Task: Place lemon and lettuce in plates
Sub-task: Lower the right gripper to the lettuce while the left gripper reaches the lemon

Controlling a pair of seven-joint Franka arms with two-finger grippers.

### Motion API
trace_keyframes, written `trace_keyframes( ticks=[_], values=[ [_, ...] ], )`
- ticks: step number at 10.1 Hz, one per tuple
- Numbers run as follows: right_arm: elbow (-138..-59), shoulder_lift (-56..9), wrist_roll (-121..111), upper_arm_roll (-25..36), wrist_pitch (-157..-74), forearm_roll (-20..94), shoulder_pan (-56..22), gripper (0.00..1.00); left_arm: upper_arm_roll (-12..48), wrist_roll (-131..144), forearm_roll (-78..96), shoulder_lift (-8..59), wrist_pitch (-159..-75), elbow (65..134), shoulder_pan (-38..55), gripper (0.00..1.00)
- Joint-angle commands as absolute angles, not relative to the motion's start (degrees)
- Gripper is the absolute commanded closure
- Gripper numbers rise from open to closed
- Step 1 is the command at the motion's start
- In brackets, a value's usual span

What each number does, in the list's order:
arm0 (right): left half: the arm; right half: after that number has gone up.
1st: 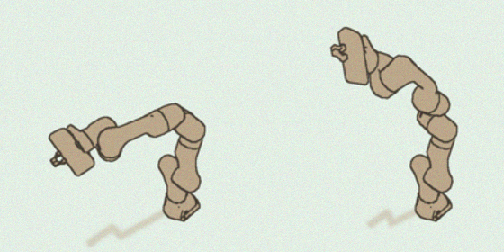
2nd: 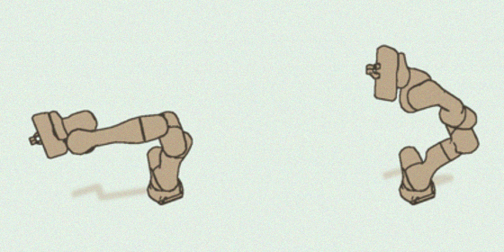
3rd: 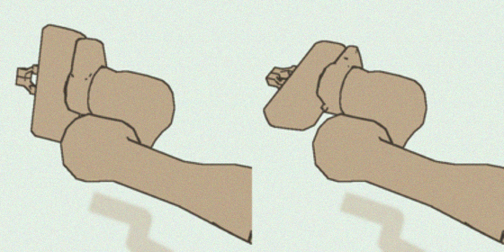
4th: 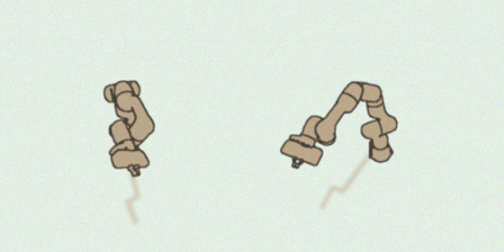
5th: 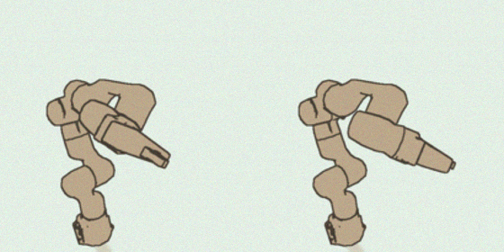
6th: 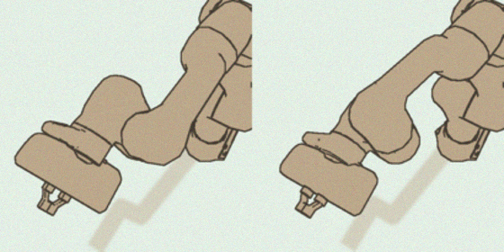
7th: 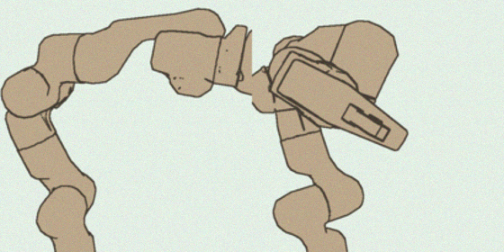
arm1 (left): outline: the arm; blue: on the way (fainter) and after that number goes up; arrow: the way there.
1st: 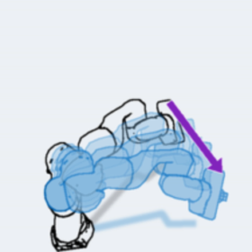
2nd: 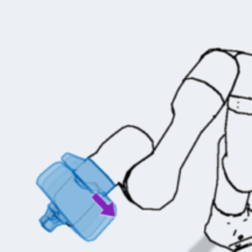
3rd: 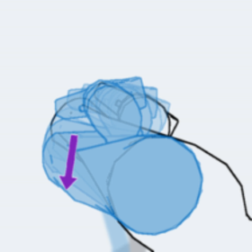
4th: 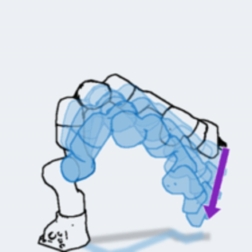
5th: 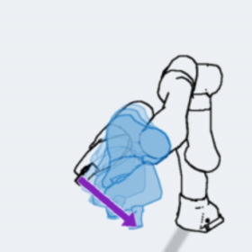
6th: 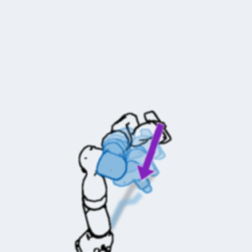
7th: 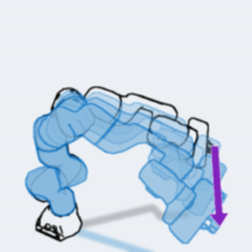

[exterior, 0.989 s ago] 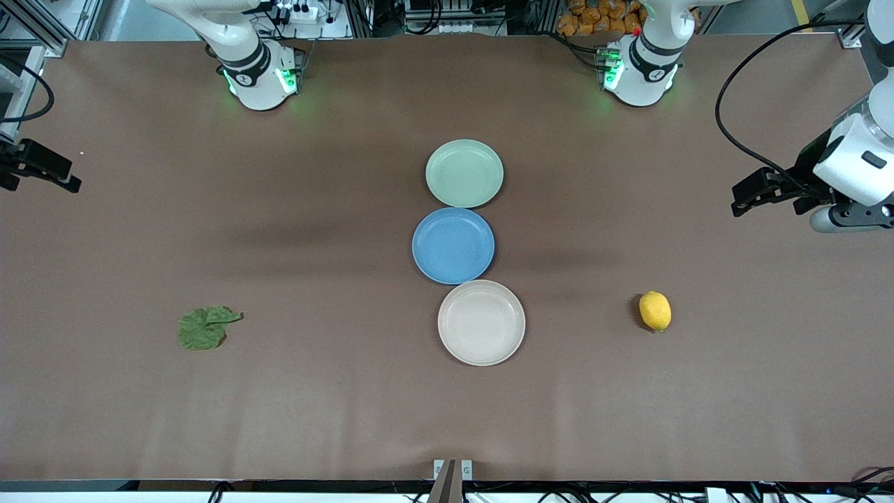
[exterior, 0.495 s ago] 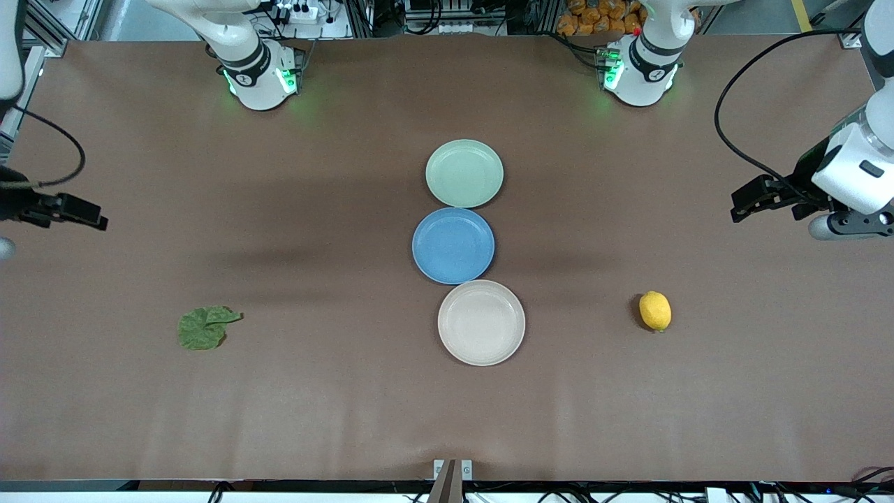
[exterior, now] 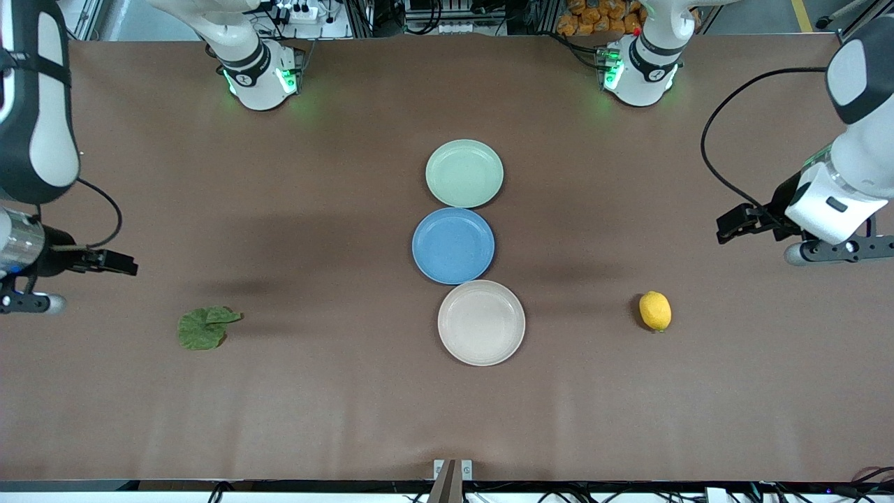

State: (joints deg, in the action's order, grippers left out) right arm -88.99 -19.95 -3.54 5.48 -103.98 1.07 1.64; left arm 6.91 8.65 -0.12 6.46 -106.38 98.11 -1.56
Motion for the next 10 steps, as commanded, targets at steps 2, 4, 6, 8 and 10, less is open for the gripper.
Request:
trace_keyframes(
  ticks=[2,4,6,8,10],
  values=[
    [-87.71,-26.08,-4.13,4.83,-108.09,2.02,1.5,0.0,6.59,7.29,-0.26,10.35,-112.67,102.57,-1.49,0.0],
    [-88.15,-29.43,-4.13,4.92,-112.04,6.23,0.97,0.0,6.59,7.38,0.08,14.48,-116.35,102.22,-1.49,0.0],
    [-88.07,-32.07,-4.91,4.83,-114.86,6.33,1.14,0.0,6.59,7.29,0.09,18.96,-119.86,102.13,-1.58,0.0],
    [-87.63,-34.62,-7.98,4.83,-116.88,6.5,1.67,0.0,6.59,7.29,-0.26,22.83,-122.94,102.3,-1.58,0.0],
    [-87.63,-37.25,-9.23,4.83,-120.05,6.59,2.37,0.0,6.59,7.29,-0.26,26.09,-126.72,102.57,-1.58,0.0]
  ],
)
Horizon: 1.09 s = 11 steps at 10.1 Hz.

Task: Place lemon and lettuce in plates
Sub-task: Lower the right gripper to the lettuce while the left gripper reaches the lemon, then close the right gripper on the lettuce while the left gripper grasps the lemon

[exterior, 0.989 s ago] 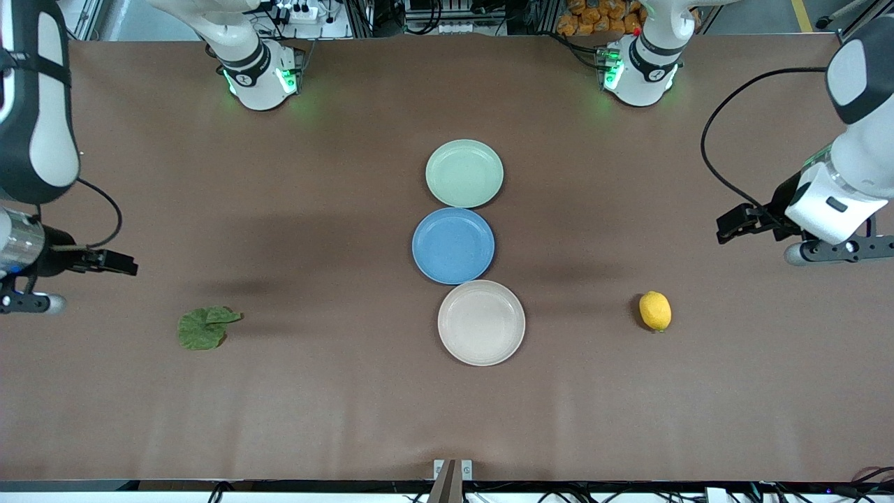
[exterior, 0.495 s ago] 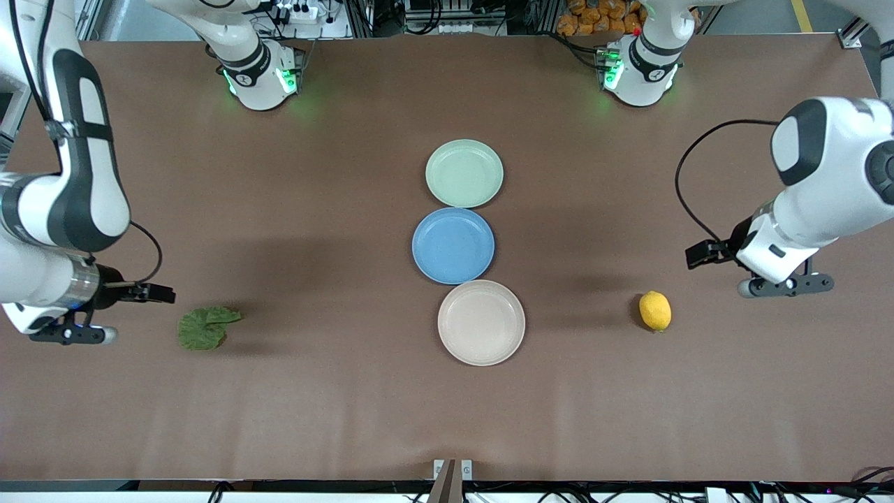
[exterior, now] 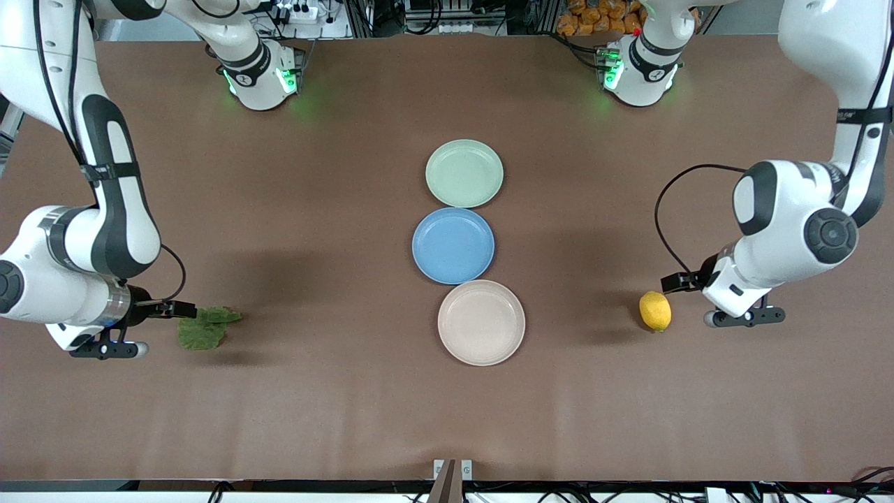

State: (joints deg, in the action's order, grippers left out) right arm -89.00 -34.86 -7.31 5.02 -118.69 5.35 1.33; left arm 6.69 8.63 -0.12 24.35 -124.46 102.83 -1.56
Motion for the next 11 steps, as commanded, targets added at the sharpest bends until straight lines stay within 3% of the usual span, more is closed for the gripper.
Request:
trace_keyframes(
  ticks=[1,6,11],
  values=[
    [-87.63,-38.22,-9.75,4.83,-121.89,6.59,2.55,0.0,6.59,7.29,-0.26,27.41,-128.74,102.57,-1.58,0.0],
    [-87.89,-42.53,-20.01,4.92,-124.19,16.06,5.01,0.0,6.5,7.29,-0.44,33.56,-138.32,103.44,-1.5,0.0],
    [-88.07,-43.24,-23.01,5.01,-125.07,16.0,5.7,0.0,6.59,7.38,-2.53,37.26,-146.23,105.73,-1.49,0.0]
  ],
)
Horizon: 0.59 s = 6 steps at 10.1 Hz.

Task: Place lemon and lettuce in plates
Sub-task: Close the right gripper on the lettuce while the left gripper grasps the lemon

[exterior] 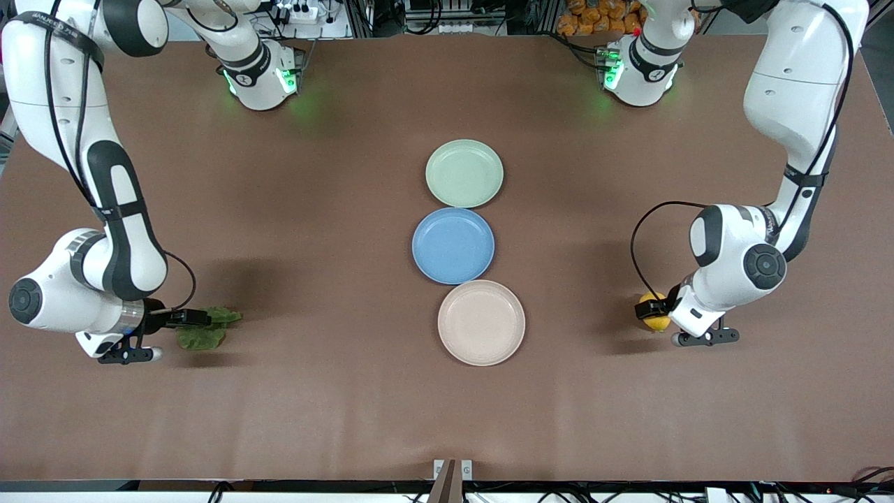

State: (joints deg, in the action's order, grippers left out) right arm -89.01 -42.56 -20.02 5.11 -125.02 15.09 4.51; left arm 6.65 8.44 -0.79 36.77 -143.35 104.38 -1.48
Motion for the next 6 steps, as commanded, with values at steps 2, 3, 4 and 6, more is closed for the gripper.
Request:
trace_keyframes(
  ticks=[2,3,4,6],
  values=[
    [-88.07,-43.77,-24.61,5.01,-125.68,16.08,6.94,0.0,6.59,7.38,-2.99,37.7,-147.83,106.87,-1.49,0.0],
    [-88.07,-43.94,-24.61,5.01,-125.86,16.35,7.38,0.0,6.59,7.38,-2.99,37.71,-147.92,106.87,-1.49,0.0],
    [-88.07,-44.21,-24.7,4.92,-125.86,16.52,7.56,0.0,6.59,7.38,-2.99,37.79,-148.27,106.88,-1.41,0.0],
    [-88.15,-44.82,-24.61,4.83,-126.03,16.79,7.99,0.0,6.68,7.38,-2.99,37.97,-148.45,106.88,-1.41,0.0]
  ],
)
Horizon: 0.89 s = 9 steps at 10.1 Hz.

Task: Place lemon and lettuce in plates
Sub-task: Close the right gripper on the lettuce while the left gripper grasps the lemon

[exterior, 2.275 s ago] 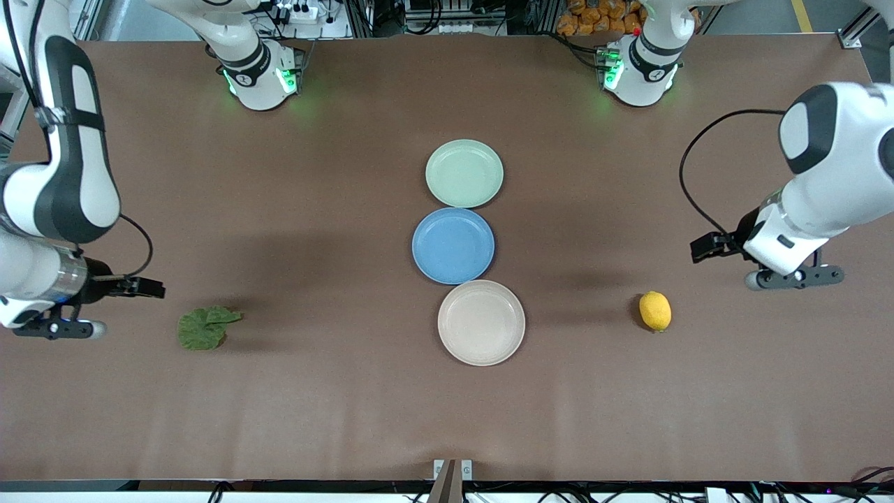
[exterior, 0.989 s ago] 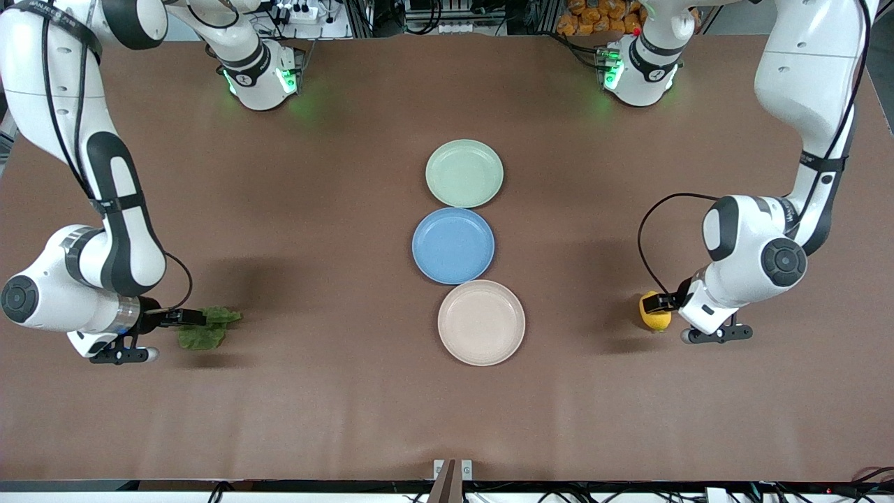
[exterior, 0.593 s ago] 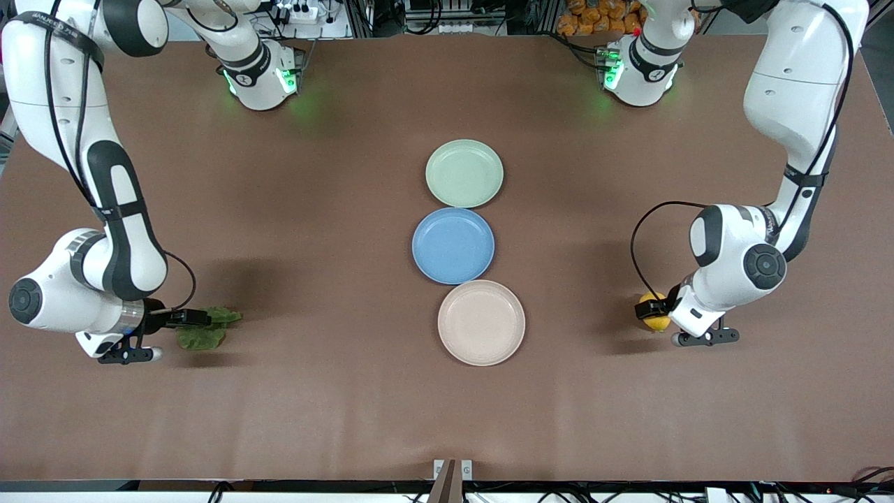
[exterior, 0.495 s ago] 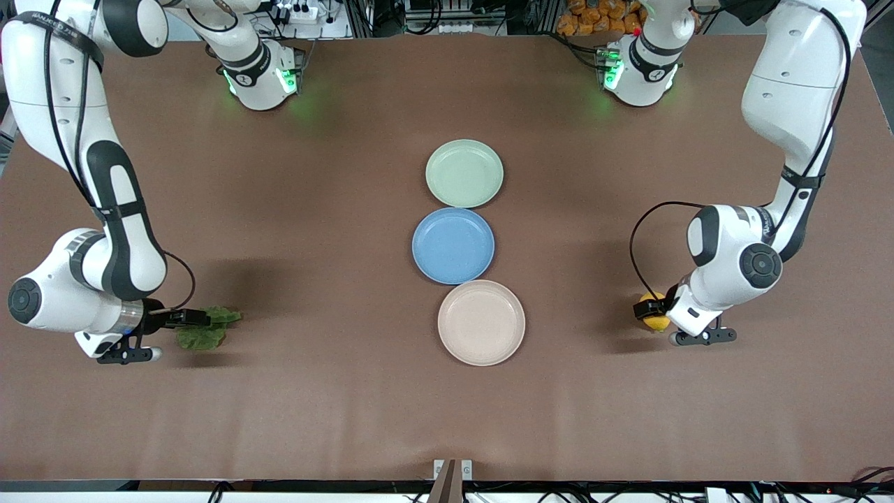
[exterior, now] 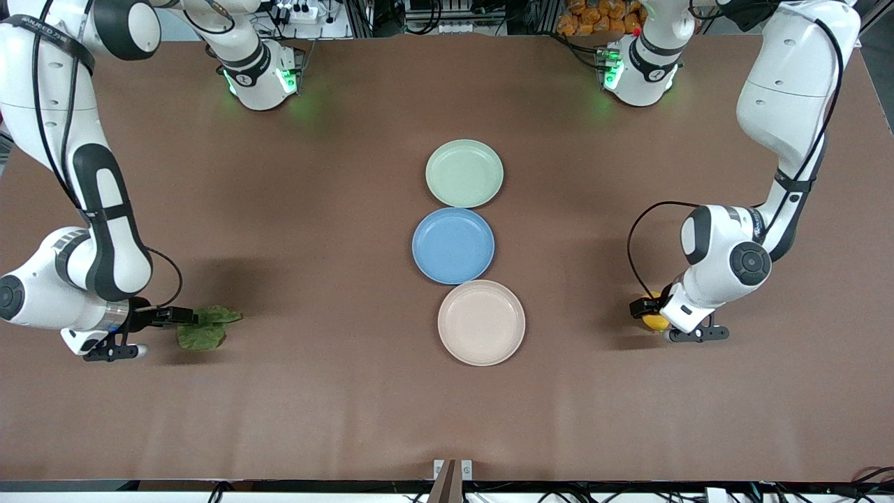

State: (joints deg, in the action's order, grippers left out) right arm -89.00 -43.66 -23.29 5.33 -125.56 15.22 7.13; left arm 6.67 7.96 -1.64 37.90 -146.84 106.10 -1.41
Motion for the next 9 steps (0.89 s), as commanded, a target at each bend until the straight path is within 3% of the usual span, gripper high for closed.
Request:
trace_keyframes(
  ticks=[1,3,5,6,7,9],
  values=[
    [-88.15,-45.0,-24.61,4.83,-126.12,16.96,8.26,0.0,6.68,7.38,-2.99,37.97,-148.53,106.88,-1.41,0.0],
    [-88.33,-45.18,-24.52,4.83,-126.12,20.1,7.65,0.0,6.68,7.38,-3.08,37.71,-148.45,106.88,-1.41,0.01],
    [-88.5,-45.18,-24.17,4.83,-126.12,20.39,6.33,0.0,6.68,7.38,-3.08,37.62,-148.45,106.88,-1.32,0.47],
    [-88.51,-45.09,-24.17,4.83,-126.12,20.39,5.81,0.0,6.77,7.38,-3.08,37.44,-148.45,106.88,-1.32,0.63],
    [-88.77,-45.09,-24.08,4.92,-126.3,20.39,5.37,0.0,6.77,7.03,-3.08,37.01,-148.27,106.88,-1.23,0.72],
    [-91.47,-44.91,-23.99,4.92,-130.57,20.3,3.88,0.0,6.77,6.5,-3.08,35.17,-147.23,106.61,-1.06,0.76]
  ],
)
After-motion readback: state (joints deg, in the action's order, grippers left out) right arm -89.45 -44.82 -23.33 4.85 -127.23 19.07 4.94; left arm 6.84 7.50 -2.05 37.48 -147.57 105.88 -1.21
